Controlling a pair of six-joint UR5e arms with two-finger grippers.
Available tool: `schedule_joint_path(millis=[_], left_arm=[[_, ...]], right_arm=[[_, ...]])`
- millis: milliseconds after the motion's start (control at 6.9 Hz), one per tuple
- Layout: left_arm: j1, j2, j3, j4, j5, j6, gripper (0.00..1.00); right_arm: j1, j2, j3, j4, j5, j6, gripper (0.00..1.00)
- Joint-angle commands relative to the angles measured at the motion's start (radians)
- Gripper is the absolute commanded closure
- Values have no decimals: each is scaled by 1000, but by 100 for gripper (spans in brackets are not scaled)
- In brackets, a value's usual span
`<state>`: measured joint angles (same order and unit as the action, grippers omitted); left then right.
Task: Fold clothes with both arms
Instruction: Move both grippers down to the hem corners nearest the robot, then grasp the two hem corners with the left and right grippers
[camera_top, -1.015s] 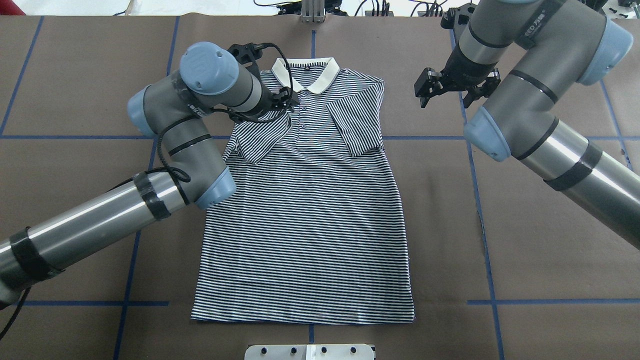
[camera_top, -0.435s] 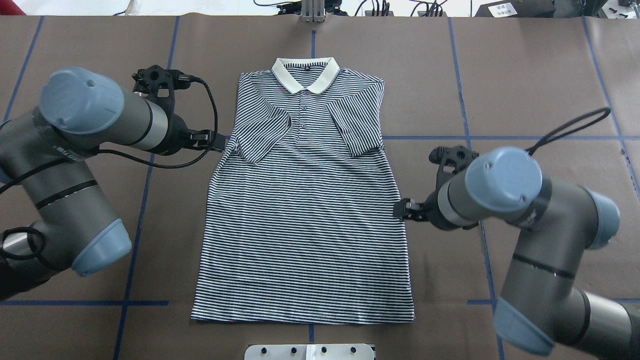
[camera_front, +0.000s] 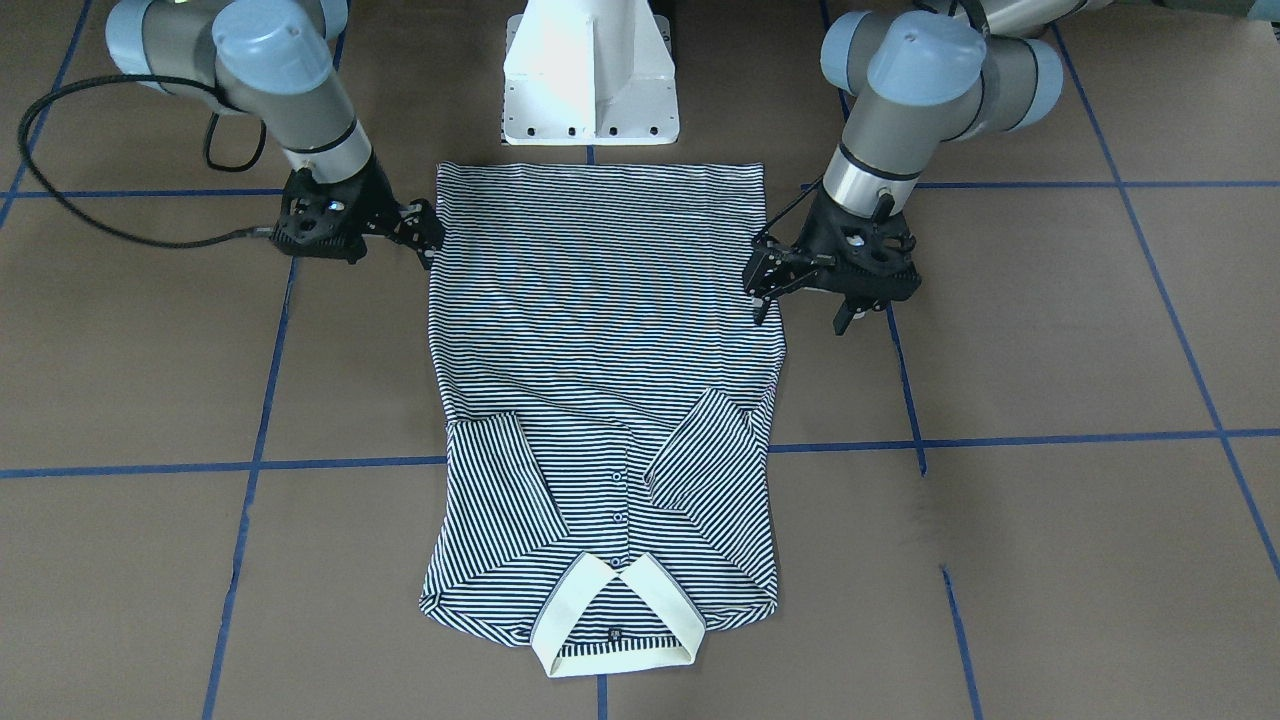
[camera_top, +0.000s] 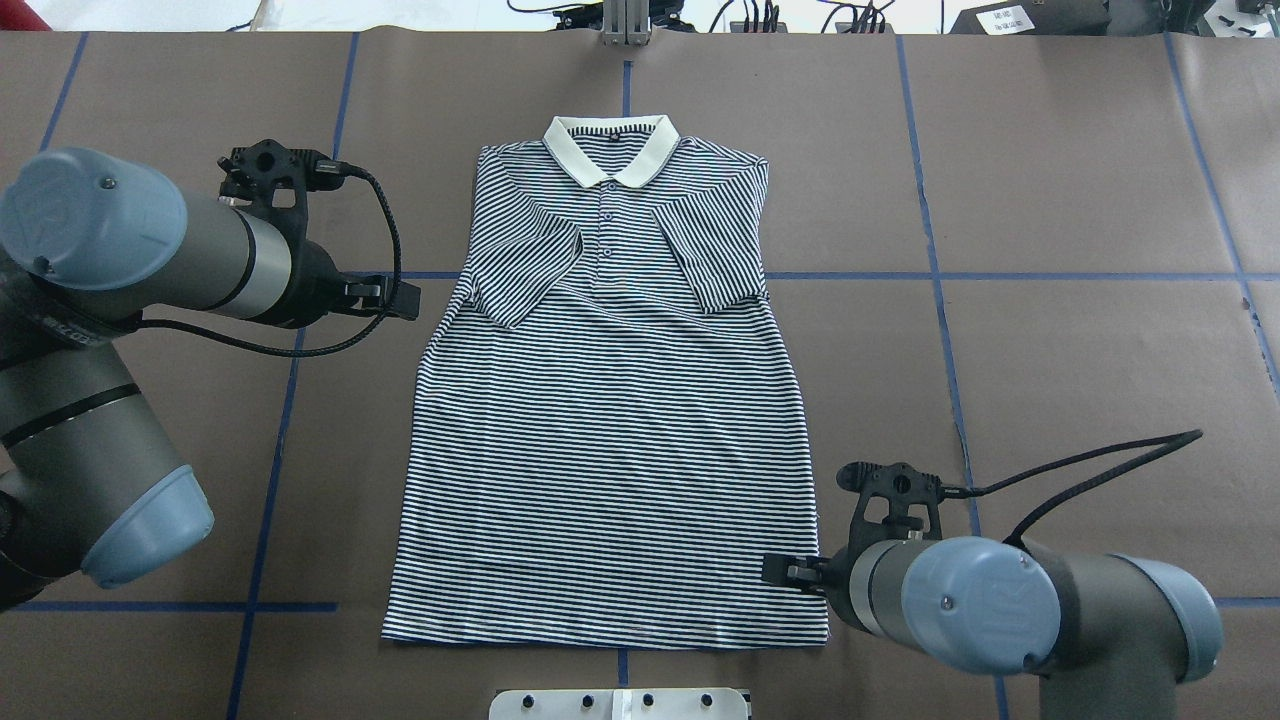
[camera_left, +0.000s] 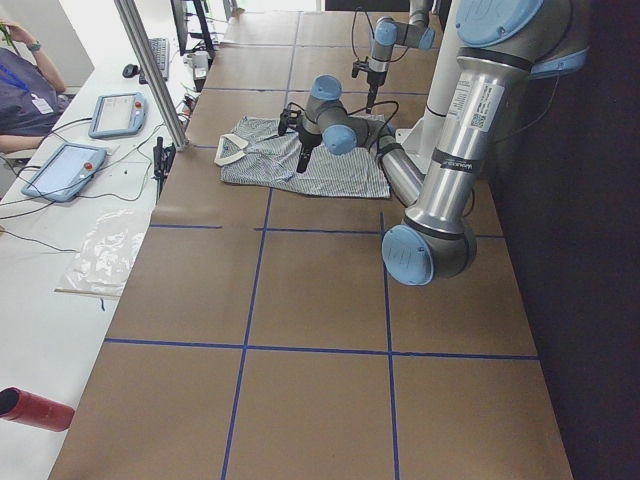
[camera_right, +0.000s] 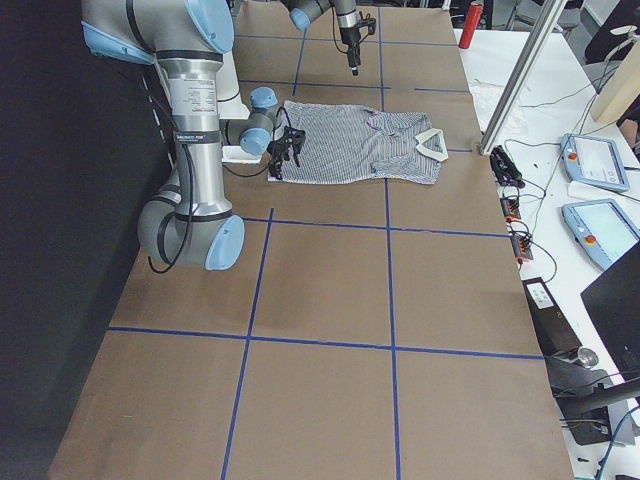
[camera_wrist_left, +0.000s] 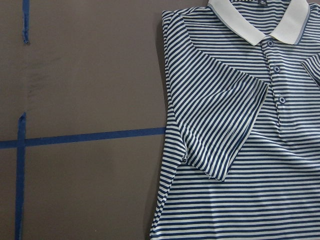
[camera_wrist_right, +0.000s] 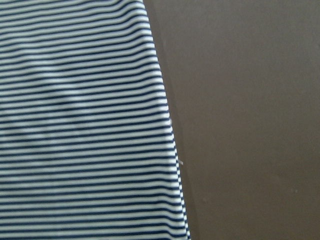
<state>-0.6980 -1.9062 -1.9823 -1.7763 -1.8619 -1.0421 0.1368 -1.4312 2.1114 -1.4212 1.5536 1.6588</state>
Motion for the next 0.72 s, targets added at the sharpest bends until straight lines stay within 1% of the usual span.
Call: schedule_joint_path(millis=[0, 290, 580], left_arm=[[0, -1, -3, 0, 0, -3, 0], [2, -4, -15, 1, 0, -9, 0], [0, -4, -21, 1, -2, -10, 0]], right_arm=[[-54, -6, -23, -1, -33, 33, 0], [-55, -8, -51, -4, -23, 32, 1], [-60, -2, -54, -5, -23, 32, 17]])
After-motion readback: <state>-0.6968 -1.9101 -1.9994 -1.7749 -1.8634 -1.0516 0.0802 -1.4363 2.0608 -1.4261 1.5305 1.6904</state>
